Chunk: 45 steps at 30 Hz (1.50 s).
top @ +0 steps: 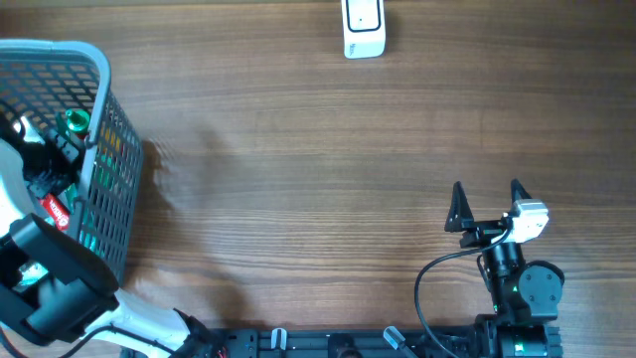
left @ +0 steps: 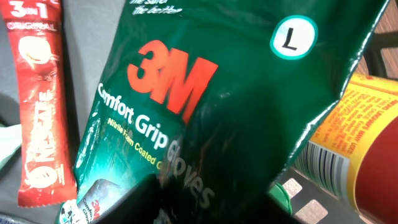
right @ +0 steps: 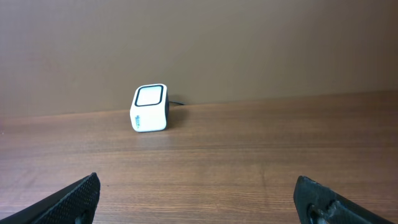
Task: Scan the item barcode
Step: 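Reach the left gripper into the basket and grasp the green gloves pack, then lift the gloves pack out and place it on the table center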
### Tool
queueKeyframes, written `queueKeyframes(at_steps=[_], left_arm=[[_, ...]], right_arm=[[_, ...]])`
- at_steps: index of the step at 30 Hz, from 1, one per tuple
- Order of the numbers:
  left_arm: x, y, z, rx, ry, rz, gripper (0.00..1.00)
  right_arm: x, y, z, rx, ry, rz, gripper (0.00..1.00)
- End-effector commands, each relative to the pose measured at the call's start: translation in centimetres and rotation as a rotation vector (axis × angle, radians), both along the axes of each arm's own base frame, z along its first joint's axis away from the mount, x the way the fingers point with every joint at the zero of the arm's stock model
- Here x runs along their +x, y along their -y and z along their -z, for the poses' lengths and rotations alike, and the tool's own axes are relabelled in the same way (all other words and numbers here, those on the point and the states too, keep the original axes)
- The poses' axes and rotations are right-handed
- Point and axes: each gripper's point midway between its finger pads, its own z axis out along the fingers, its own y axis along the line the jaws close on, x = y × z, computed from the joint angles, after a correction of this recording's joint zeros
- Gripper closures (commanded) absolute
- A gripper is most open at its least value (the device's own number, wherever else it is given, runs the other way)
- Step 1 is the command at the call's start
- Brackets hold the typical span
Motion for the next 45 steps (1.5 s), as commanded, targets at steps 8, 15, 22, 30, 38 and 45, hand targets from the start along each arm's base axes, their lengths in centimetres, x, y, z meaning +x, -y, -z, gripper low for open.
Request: queueKeyframes(at_steps=[8,15,22,30,38,45], left_arm=[[-3.8,-2.8,-1.6,0.078,-0.023,-0.112,0.96],[-5.0,-2.1,-12.9,0.299,0.231,-0.132,0.96],[-7.7,1.3,-23.9,0.488,0.548,-0.190,0.96],[-10.2,11.4,-35.5,0.572,1.042,0.069,0.96],[-11.5,20.5,-33.3,0.240,1.101,0.376,0.96],[-12.3,24.0,-32.6,0.044,1.122,0.478,0.96]], right_arm=[[0.0,0.1,0.0,-0.010,0.001,0.008,0.00],[0.0,0.1,0.0,-0.010,0.002,0.008,0.00],[0.0,0.1,0.0,-0.010,0.002,0.008,0.00],[0.0,0.1,0.0,-0.010,0.002,0.008,0.00],[0.0,0.1,0.0,-0.010,0.002,0.008,0.00],[0.0,0.1,0.0,-0.010,0.001,0.008,0.01]])
